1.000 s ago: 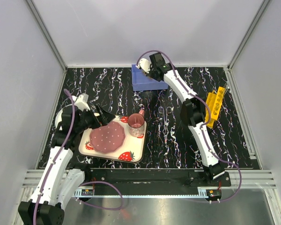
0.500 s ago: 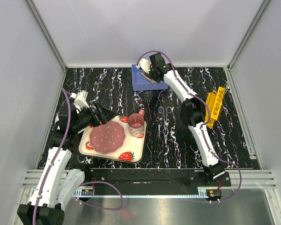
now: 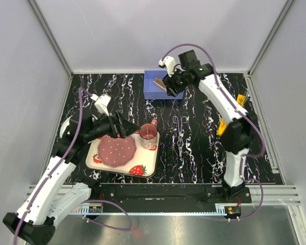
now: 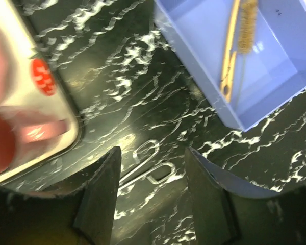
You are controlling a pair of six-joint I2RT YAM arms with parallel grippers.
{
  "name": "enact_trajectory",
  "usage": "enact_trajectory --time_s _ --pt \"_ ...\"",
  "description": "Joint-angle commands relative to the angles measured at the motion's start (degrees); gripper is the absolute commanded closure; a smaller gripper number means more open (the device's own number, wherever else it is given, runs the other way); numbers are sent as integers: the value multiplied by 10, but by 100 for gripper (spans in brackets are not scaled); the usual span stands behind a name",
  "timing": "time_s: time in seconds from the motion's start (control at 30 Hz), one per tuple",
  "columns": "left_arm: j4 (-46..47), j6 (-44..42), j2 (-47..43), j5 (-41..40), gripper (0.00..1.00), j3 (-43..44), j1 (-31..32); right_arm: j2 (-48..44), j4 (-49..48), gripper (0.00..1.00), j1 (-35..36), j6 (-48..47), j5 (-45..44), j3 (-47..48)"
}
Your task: Organize the chemistry lab equipment
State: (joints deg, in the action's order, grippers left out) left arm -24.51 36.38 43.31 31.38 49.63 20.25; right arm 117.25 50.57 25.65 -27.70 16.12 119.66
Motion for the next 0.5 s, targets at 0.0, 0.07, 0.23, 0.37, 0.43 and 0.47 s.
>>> enact_trajectory --time_s 0.0,0.07,0.23,0.37,0.43,0.47 --pt "-19 -20 35 -111 1 48 108 -134 -17 39 -10 48 102 -101" --pt "-23 -23 62 -147 1 64 154 -194 -19 36 -17 37 118 -152" --pt "-34 -39 125 -229 1 102 243 -331 -21 28 -53 13 156 -277" --pt "-43 -50 197 -275 1 145 315 -403 -25 26 -114 13 200 -350" --pt "-45 -51 222 -293 1 167 334 -438 -36 27 -156 22 224 -393" --pt "-45 -51 250 -296 1 175 350 -449 -41 26 -169 26 230 -408"
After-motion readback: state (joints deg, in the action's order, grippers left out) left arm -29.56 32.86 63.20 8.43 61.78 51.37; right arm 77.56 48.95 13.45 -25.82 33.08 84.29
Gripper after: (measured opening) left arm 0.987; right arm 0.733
